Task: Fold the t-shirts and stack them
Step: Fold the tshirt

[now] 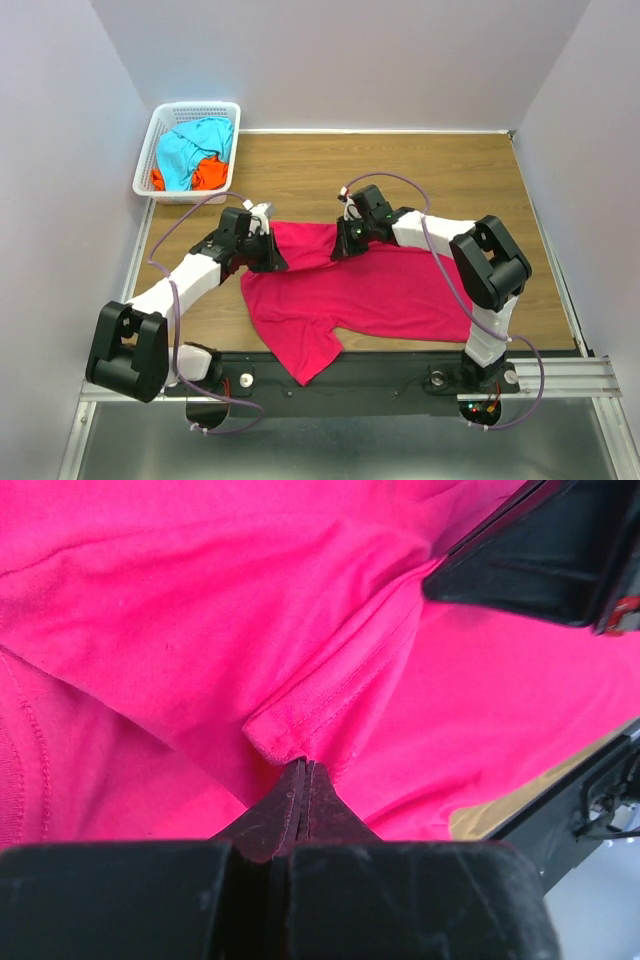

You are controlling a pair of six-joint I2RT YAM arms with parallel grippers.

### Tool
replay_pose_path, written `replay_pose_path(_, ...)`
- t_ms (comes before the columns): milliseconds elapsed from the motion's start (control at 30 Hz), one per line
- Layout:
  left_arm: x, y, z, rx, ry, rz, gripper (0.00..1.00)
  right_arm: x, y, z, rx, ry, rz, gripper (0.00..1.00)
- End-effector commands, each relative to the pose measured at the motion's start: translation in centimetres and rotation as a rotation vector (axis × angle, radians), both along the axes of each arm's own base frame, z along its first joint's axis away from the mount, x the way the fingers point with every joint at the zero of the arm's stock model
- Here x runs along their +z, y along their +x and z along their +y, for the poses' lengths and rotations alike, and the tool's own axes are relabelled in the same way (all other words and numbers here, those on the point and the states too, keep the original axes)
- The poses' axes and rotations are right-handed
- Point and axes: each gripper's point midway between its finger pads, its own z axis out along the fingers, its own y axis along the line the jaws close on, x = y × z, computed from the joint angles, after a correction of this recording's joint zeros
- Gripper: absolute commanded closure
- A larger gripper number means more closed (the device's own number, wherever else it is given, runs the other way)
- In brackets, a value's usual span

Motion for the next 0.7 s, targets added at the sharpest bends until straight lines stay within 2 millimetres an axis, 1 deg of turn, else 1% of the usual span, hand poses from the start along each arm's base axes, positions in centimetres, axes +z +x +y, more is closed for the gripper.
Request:
replay_pose_path(0, 0.7, -0.8, -0.3, 0.006, -0.036, -0.005, 1.0, 0.9, 0.0, -0.4, 0.013, -0.012, -0.045, 0.96)
replay_pose_path(100, 0.0, -1.4, -0.1, 0.01, -0.031, 0.015, 1.0, 0.9, -0.3, -0.6, 0.016, -0.018, -0.047, 0.94)
replay_pose_path(133, -0.2, -1.5, -0.2, 0.01, -0.032, 0.024, 0.95, 0.9, -0.4, -0.7, 0.018, -0.021, -0.046, 0.92)
replay_pose_path(167, -0.5, -1.8, -0.2, 0.009, -0.031, 0.034, 0.89, 0.9, -0.5, -0.8, 0.02, -0.022, -0.047, 0.88)
replay_pose_path(200, -0.6, -1.9, -0.3, 0.009, -0.035, 0.038, 0.86, 0.8, -0.7, -0.9, 0.023, -0.025, -0.042, 0.87)
replay_pose_path(233, -0.7, -2.1, -0.4, 0.004, -0.038, 0.041, 0.85, 0.8, -0.8, -0.9, 0.026, -0.023, -0.04, 0.84)
replay_pose_path(267, -0.8, -2.3, -0.4, 0.002, -0.041, 0.049, 0.83, 0.7, -1.1, -0.9, 0.033, -0.025, -0.037, 0.79)
replay_pose_path(300, -0.9, -2.4, -0.4, 0.004, -0.042, 0.051, 0.8, 0.8, -1.1, -1.0, 0.033, -0.024, -0.035, 0.77)
replay_pose_path(333, -0.9, -2.6, -0.5, 0.001, -0.045, 0.054, 0.73, 1.1, -1.2, -1.0, 0.036, -0.019, -0.04, 0.75)
replay_pose_path(367, -0.7, -2.6, -0.4, 0.004, -0.048, 0.05, 0.68, 1.1, -1.4, -1.1, 0.043, -0.024, -0.037, 0.71)
replay_pose_path(433, -0.2, -2.5, -0.3, 0.014, -0.048, 0.032, 0.56, 1.7, -1.5, -1.0, 0.053, -0.024, -0.049, 0.66)
replay_pose_path(467, 0.9, -2.0, -0.2, 0.026, -0.051, -0.002, 0.47, 2.2, -1.6, -1.1, 0.06, -0.033, -0.063, 0.62)
replay_pose_path(533, 1.6, -1.0, 0.7, 0.079, -0.004, -0.044, 0.44, 3.0, -1.4, -1.2, 0.062, -0.04, -0.086, 0.61)
replay_pose_path(567, 2.6, 0.0, 1.0, 0.1, 0.011, -0.085, 0.43, 3.5, -1.4, -1.2, 0.068, -0.04, -0.1, 0.6)
replay_pose_path(600, 2.7, 1.0, 2.2, 0.145, 0.073, -0.121, 0.42, 3.9, -1.4, -1.0, 0.074, -0.038, -0.112, 0.6)
replay_pose_path(633, 2.8, 1.6, 2.8, 0.168, 0.102, -0.136, 0.4, 4.4, -1.0, -0.9, 0.073, -0.036, -0.129, 0.59)
replay_pose_path(667, 3.1, 2.6, 3.0, 0.18, 0.126, -0.151, 0.4, 4.7, -0.9, -0.8, 0.077, -0.037, -0.138, 0.57)
